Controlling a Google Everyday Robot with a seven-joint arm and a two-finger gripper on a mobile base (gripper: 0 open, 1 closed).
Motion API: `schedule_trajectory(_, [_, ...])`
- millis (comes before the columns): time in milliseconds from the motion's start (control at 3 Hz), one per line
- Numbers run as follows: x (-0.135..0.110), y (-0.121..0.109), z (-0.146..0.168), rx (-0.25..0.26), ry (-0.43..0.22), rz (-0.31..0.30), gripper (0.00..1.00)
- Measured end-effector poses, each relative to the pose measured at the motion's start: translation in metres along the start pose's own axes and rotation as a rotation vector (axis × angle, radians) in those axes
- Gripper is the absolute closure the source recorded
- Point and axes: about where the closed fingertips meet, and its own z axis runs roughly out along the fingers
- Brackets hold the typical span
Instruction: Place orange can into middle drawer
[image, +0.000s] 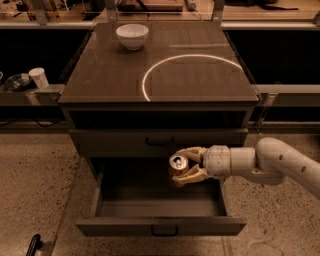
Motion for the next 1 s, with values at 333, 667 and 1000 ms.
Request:
schedule_trajectory(333, [0.077,0.006,0.016,0.017,0.036,-0.009,1.00])
schedule_trajectory(667, [0.088,0.010,0.024,0.009,0.003,-0.008,1.00])
schedule_trajectory(1000, [0.092,0.010,0.029,-0.005,-0.070,-0.024,1.00])
